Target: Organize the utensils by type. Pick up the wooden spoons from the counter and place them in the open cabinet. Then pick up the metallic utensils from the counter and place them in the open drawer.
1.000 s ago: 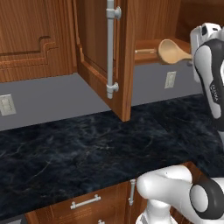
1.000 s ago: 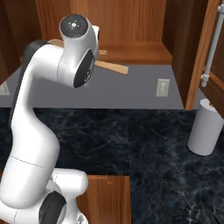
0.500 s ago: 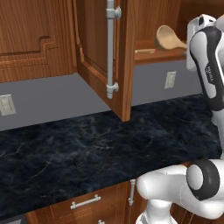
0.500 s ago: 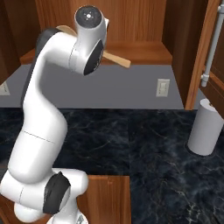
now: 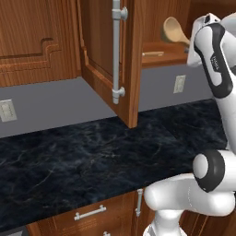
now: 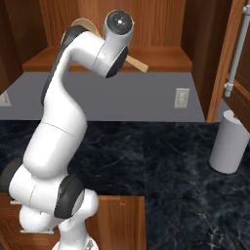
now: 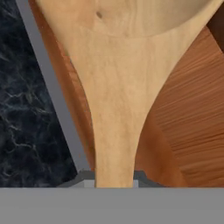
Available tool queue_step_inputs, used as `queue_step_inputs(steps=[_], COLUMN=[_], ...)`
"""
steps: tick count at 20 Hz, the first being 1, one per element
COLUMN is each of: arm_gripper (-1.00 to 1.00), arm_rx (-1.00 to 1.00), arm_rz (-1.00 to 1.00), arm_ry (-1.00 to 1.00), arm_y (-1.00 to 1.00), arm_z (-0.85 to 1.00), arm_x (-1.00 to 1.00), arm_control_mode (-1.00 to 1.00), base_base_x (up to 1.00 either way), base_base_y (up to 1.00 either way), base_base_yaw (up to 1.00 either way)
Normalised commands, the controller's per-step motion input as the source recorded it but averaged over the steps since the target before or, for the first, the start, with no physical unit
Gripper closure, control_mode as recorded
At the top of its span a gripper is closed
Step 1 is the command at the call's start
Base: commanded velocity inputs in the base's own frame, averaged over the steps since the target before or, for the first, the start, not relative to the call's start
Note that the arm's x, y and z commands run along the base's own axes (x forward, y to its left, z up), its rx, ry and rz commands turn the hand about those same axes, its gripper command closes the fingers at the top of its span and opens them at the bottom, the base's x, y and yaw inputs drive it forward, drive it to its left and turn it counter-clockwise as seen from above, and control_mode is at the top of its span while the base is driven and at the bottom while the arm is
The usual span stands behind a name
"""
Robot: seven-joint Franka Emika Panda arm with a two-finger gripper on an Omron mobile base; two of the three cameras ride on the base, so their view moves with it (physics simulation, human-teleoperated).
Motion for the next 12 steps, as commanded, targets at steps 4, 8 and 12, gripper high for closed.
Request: queue_step_inputs(steps=[4,8,12], arm_gripper=[1.0,1.0,1.0], arm_rx=[0.0,0.0,0.0], arm_rz=[0.02,0.09,0.1], arm_ry=[-0.14,-0.1,0.01], arm_y=[0.0,0.0,-0.01], arm_z=[0.08,0.11,0.13], arm_x=[0.49,0.47,0.48], arm_control_mode=[-1.0,-1.0,-1.0], base_base_x=[0.0,0.0,0.0], base_base_y=[0.0,0.0,0.0], base_base_yaw=[0.0,0.0,0.0])
